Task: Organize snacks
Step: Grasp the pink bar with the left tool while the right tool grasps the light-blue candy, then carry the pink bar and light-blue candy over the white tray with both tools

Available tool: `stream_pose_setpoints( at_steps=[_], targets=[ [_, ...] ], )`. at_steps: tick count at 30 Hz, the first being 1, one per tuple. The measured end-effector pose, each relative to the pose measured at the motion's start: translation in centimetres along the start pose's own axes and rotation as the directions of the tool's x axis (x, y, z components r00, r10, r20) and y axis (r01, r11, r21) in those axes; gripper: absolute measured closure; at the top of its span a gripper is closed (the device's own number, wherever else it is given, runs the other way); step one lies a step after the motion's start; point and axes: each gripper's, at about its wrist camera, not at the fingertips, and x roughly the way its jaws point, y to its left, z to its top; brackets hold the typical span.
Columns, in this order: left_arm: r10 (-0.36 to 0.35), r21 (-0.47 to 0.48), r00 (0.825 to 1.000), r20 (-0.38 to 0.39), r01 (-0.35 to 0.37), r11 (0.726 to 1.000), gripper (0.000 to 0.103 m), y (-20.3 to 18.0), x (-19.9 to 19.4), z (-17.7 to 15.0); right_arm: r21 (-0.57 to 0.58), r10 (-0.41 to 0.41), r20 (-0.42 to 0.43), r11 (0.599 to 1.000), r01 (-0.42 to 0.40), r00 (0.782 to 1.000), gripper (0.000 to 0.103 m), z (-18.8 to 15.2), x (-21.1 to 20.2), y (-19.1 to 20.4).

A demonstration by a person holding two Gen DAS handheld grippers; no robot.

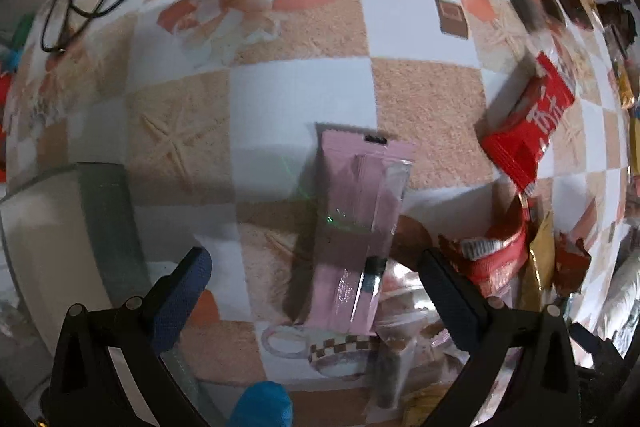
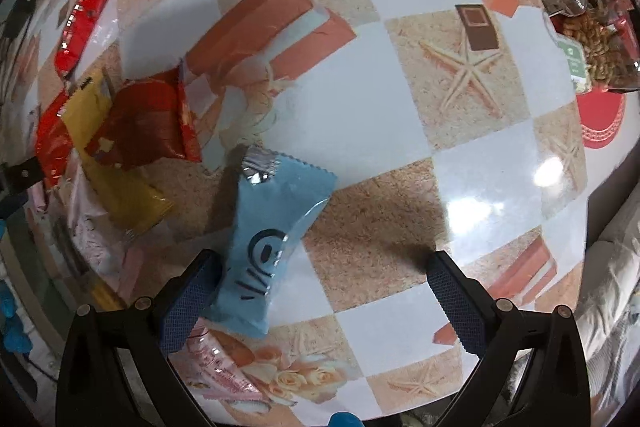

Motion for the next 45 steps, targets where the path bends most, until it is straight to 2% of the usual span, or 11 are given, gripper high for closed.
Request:
stream_pose_setpoints(
  at_steps=[5, 10, 13, 17, 19, 20, 21, 22, 36, 42, 45],
  targets=[
    [0.001, -0.002, 1.000, 0.031, -0.001, 1.000, 0.000, -0.2, 0.4, -0.4, 0.023, 0.001, 0.006, 1.000, -0.002, 1.000, 0.000, 0.1, -0.3, 0.2],
    [0.014, -0.008, 1.000, -0.019, -0.014, 1.000, 0.000, 0.9, -0.3, -1.8, 0.050, 0.015, -0.059, 0.999, -0.012, 0.998, 0.000, 1.9, -0.2, -1.0],
    [0.039, 0.024, 0.999, -0.010, -0.039, 0.999, 0.003, 0.7, -1.1, -1.9, 0.078, 0.034, -0.064, 0.997, -0.029, 0.997, 0.001, 2.9, -0.4, -1.3],
    [0.035, 0.099, 0.999, 0.024, -0.037, 0.994, 0.022, -0.7, -2.2, -2.8, 0.033, 0.010, -0.027, 0.999, -0.009, 1.000, 0.025, 3.1, -1.5, -0.5],
    [0.026, 0.106, 0.999, 0.027, -0.029, 0.994, 0.037, -1.0, -2.5, -3.1, 0.003, 0.005, -0.010, 1.000, -0.005, 1.000, 0.045, 3.1, -2.2, 0.1],
    [0.020, 0.104, 0.999, 0.031, -0.023, 0.994, 0.043, -1.0, -2.7, -3.4, -0.009, 0.004, -0.005, 1.000, -0.004, 1.000, 0.064, 3.1, -2.6, 0.5],
    [0.019, 0.108, 0.999, 0.039, -0.023, 0.994, 0.060, -1.1, -3.0, -3.7, -0.024, 0.007, -0.003, 1.000, -0.007, 1.000, 0.077, 3.1, -3.0, 1.1],
    [0.026, 0.117, 0.999, 0.043, -0.031, 0.993, 0.076, -1.3, -3.1, -4.0, -0.034, 0.021, -0.005, 0.999, -0.021, 1.000, 0.077, 3.0, -3.2, 1.4],
    [-0.058, 0.186, 0.994, 0.097, 0.039, 0.982, 0.077, 0.8, -7.7, -12.8, -0.099, 0.151, 0.065, 0.985, -0.145, 0.986, 0.078, -3.1, -6.4, -1.6],
    [-0.062, 0.221, 0.988, 0.138, 0.030, 0.975, 0.077, 1.0, -11.4, -17.1, -0.127, 0.150, 0.090, 0.982, -0.138, 0.985, 0.078, -2.8, -8.1, -2.2],
    [-0.059, 0.219, 0.987, 0.147, 0.025, 0.975, 0.077, 1.6, -12.5, -17.0, -0.121, 0.130, 0.072, 0.985, -0.121, 0.989, 0.078, -2.4, -7.3, -1.4]
  ],
)
